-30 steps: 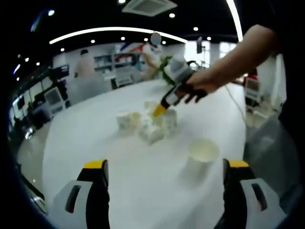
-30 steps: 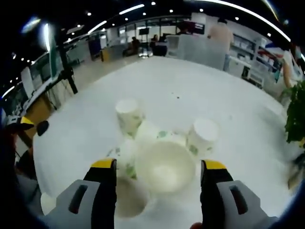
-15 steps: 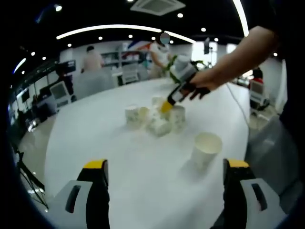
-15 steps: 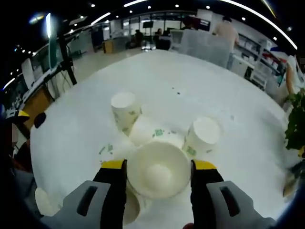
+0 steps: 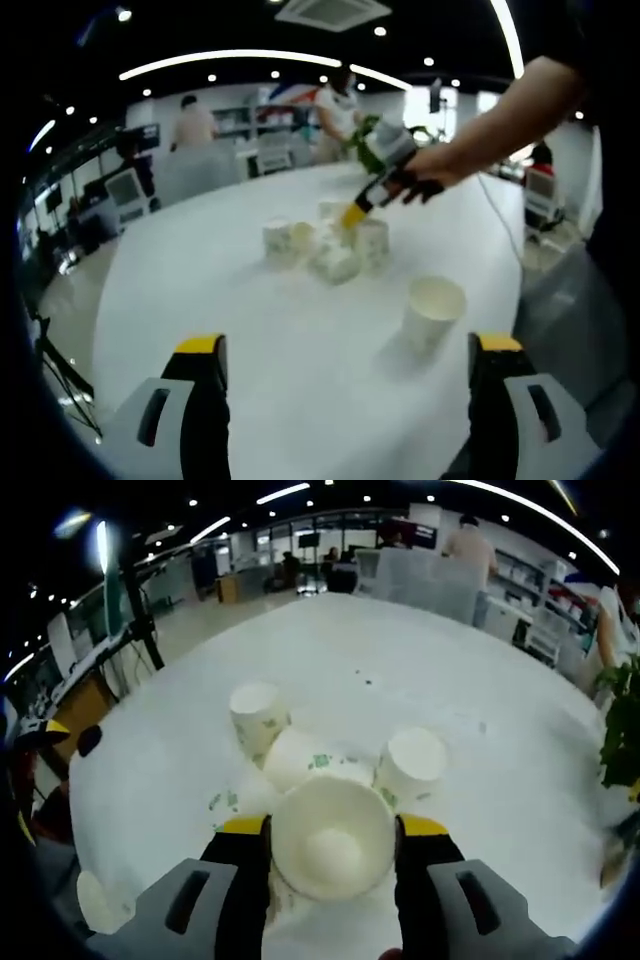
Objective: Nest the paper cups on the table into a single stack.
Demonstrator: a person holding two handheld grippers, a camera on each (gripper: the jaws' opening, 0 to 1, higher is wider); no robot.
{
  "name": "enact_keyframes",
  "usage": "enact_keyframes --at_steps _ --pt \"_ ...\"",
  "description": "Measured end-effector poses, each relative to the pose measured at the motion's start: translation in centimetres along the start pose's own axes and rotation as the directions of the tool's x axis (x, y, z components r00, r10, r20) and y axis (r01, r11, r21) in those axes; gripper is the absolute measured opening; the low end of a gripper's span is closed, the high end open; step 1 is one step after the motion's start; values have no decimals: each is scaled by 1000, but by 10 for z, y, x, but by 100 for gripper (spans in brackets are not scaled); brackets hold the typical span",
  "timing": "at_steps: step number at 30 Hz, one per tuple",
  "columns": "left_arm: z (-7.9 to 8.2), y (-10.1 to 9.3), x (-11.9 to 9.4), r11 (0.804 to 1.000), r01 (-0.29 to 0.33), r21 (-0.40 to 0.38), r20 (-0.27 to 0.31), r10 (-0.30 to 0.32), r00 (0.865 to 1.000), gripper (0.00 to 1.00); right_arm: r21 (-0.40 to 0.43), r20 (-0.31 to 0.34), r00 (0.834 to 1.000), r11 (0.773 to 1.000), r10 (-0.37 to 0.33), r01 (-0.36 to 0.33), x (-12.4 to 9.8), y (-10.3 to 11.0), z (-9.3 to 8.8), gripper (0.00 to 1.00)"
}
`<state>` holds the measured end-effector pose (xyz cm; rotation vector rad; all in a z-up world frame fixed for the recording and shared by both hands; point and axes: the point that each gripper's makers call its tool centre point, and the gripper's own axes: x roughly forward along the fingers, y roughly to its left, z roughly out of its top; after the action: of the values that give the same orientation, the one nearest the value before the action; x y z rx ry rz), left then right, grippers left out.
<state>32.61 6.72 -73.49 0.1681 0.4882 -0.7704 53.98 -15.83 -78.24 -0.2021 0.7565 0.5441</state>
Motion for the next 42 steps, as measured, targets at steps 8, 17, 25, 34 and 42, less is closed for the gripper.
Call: enact_keyframes --at_steps 8,17,25,34,42 --pt "9 4 -2 999 -9 32 3 9 1000 99 16 47 999 1000 -25 25 -13 -13 11 45" --pt "13 5 -5 999 -14 36 11 13 1000 99 -4 84 996 1000 -16 17 -30 -15 16 45" --pt "12 4 -10 999 -22 29 7 21 1000 99 0 129 992 1000 -2 2 -53 -13 25 45" --pt "15 1 -6 1000 -12 24 6 12 1000 98 3 185 982 999 45 -46 -84 -8 45 44" --pt "13 -5 -3 1000 -1 22 4 1 1000 98 -15 234 969 997 78 -76 -110 3 62 44"
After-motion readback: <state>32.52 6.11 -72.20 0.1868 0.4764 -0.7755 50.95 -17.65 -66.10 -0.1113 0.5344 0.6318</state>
